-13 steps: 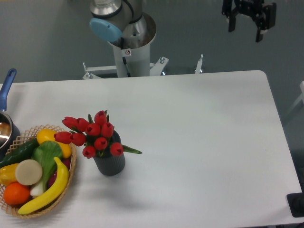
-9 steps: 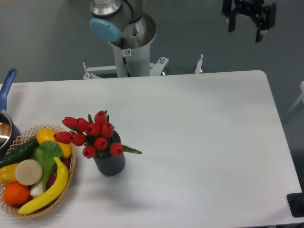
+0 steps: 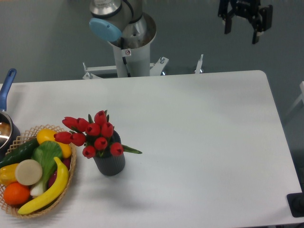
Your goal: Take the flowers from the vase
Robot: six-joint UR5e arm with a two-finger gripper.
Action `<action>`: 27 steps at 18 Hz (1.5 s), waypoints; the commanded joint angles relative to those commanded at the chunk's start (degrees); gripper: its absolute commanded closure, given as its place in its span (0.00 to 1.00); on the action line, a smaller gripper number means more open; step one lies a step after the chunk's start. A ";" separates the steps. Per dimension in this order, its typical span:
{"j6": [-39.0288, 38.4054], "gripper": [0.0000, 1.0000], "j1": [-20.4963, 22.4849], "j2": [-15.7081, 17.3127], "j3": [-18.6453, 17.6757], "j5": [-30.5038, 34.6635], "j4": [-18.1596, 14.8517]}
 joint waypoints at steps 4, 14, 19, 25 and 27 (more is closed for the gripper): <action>-9.04 0.00 -0.96 0.52 -3.60 -6.76 2.27; -27.43 0.00 -11.86 -2.98 -8.80 -7.21 13.80; -28.13 0.00 -15.99 -5.09 -10.02 -11.06 15.28; -27.61 0.00 -17.75 -6.94 -14.33 -23.20 21.09; -27.08 0.00 -18.89 -8.17 -13.98 -25.57 21.53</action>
